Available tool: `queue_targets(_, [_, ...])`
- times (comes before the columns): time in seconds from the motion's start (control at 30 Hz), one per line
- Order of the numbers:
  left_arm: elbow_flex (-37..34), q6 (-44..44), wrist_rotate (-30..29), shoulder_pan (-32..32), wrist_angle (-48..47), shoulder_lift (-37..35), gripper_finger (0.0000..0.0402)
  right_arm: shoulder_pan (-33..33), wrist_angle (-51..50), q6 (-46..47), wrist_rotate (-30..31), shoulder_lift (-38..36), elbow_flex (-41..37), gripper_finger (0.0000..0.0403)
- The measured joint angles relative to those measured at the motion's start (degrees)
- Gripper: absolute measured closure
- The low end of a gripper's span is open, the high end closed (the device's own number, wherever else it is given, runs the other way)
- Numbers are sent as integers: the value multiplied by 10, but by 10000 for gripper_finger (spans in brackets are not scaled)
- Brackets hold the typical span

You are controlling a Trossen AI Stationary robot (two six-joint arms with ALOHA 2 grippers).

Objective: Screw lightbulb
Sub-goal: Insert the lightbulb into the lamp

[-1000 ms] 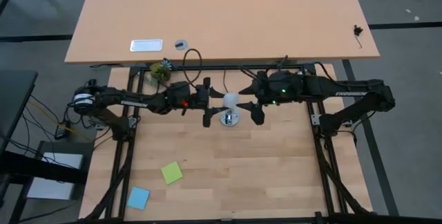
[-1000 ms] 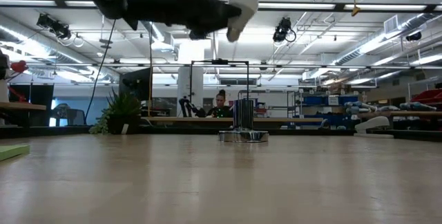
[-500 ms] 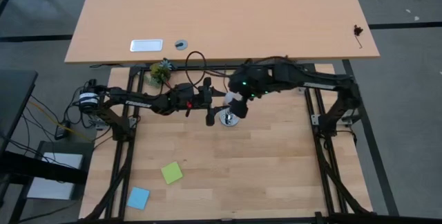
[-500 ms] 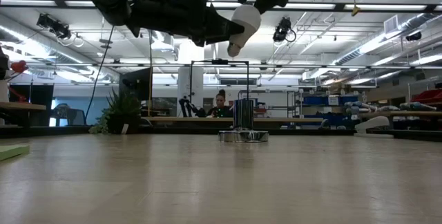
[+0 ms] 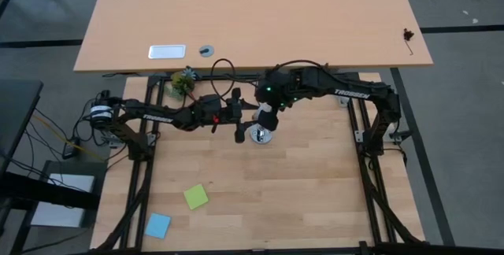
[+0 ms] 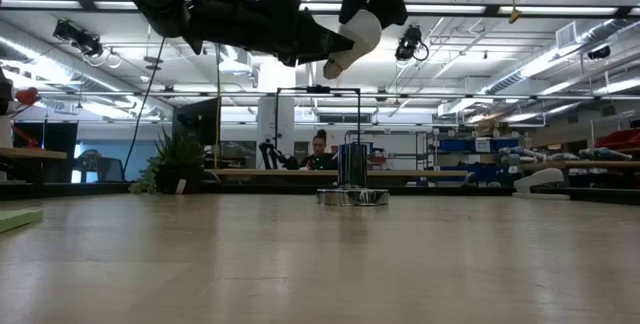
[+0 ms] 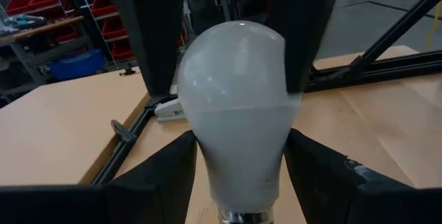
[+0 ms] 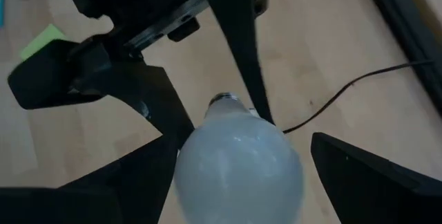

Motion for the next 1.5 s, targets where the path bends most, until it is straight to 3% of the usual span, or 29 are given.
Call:
queue_targets(0.8, [0, -1, 2, -1, 46, 0, 184, 3, 6, -12, -8, -2, -1, 71])
queue_targets(1.5, [0, 0, 1, -1, 64, -1, 184, 7, 25, 4, -9, -11, -1, 124])
